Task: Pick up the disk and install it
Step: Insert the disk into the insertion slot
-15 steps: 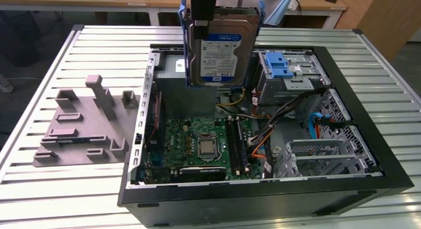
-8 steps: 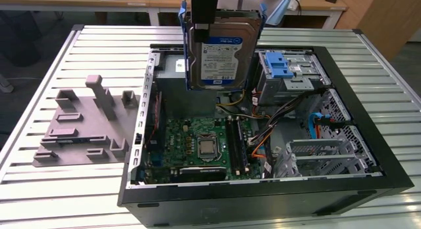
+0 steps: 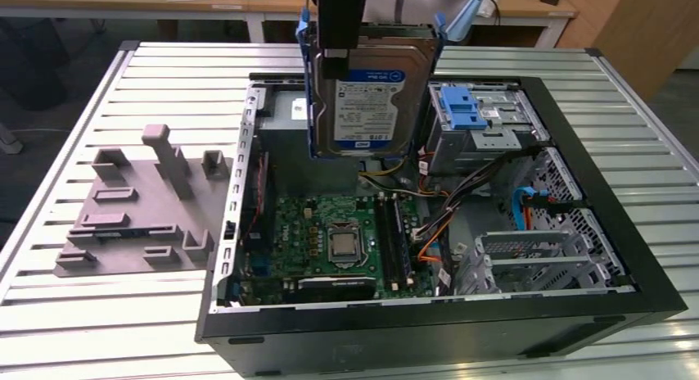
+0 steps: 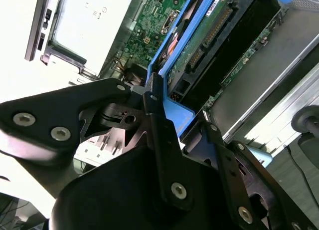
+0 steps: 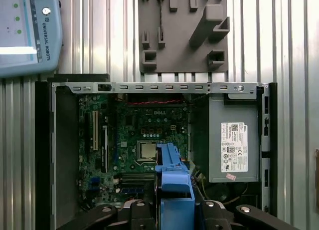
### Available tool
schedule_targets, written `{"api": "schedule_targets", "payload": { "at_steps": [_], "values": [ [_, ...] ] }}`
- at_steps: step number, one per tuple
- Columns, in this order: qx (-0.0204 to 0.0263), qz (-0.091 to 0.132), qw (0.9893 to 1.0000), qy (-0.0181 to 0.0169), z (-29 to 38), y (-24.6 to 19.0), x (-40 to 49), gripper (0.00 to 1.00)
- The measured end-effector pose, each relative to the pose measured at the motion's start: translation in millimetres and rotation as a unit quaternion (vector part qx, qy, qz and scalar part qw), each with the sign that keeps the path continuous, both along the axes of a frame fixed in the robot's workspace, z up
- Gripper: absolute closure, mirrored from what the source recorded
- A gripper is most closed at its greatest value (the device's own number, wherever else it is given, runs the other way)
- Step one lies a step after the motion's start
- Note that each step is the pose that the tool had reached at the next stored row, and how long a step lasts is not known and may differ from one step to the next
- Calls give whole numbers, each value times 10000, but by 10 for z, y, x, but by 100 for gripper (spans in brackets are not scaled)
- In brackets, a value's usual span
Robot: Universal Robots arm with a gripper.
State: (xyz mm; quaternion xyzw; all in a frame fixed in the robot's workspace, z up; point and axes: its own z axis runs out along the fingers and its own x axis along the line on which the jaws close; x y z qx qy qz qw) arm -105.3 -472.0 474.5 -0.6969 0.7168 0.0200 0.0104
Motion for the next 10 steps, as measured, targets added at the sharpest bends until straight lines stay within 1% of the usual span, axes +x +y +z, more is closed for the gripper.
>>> {"api": "schedule_targets", "payload": {
  "at_steps": [4, 8, 10],
  "values": [
    [-1, 0, 10000, 0, 0, -2, 68, 64],
    [-1, 0, 10000, 1, -1, -3, 226, 64],
    [0, 0, 10000, 0, -2, -9, 265, 64]
  ]
}}
